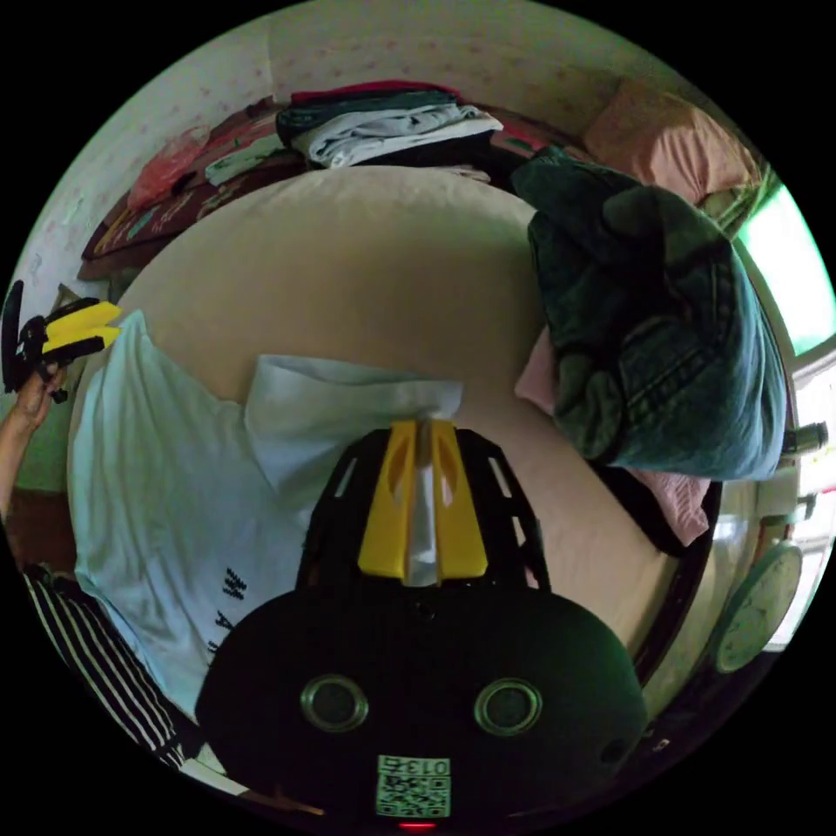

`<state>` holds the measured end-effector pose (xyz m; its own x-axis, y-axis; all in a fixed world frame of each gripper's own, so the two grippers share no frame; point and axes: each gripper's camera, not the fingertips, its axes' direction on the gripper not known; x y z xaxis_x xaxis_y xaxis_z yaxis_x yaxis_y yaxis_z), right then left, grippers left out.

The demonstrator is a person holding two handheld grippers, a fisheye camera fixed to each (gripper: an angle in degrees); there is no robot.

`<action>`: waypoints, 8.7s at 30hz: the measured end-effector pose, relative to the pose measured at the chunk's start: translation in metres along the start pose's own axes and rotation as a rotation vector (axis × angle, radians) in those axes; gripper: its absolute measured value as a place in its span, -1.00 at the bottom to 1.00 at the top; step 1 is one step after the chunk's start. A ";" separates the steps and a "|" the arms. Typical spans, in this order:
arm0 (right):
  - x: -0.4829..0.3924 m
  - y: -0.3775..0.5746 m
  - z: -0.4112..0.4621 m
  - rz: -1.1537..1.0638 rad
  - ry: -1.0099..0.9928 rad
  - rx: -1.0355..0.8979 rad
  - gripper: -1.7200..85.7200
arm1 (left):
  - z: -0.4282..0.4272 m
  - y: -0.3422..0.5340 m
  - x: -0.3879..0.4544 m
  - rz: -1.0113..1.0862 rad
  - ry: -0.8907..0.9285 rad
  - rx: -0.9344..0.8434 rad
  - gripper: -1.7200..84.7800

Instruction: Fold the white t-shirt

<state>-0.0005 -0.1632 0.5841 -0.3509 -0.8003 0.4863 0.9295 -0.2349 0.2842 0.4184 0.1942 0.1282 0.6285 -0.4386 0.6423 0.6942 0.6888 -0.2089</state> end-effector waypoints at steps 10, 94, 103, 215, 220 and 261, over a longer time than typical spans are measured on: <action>0.017 -0.026 0.001 0.117 -0.022 -0.054 -0.88 | 0.018 -0.016 -0.010 -0.118 -0.067 -0.093 -0.92; -0.080 0.458 -0.177 0.003 -0.267 -0.032 -0.94 | -0.102 0.092 0.239 0.300 0.153 -0.428 -0.95; -0.040 0.349 -0.131 -0.027 -0.149 0.000 -0.92 | -0.064 0.013 0.161 0.348 0.199 -0.455 -0.89; -0.056 0.314 -0.070 0.217 -0.287 -0.263 -0.90 | -0.037 0.050 0.300 0.473 0.122 -0.390 -0.92; -0.072 0.303 -0.074 0.166 -0.222 -0.305 -0.87 | -0.030 0.091 0.273 0.383 0.164 -0.464 -0.82; -0.381 -0.175 -0.065 -0.736 -0.249 -0.030 -0.89 | 0.014 0.195 0.031 -0.357 0.157 -0.196 -0.74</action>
<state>-0.0222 0.1470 0.2959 -0.8906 -0.2858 0.3536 0.4490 -0.6756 0.5848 0.5680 0.3232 0.1179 0.3718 -0.7223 0.5832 0.9217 0.3620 -0.1394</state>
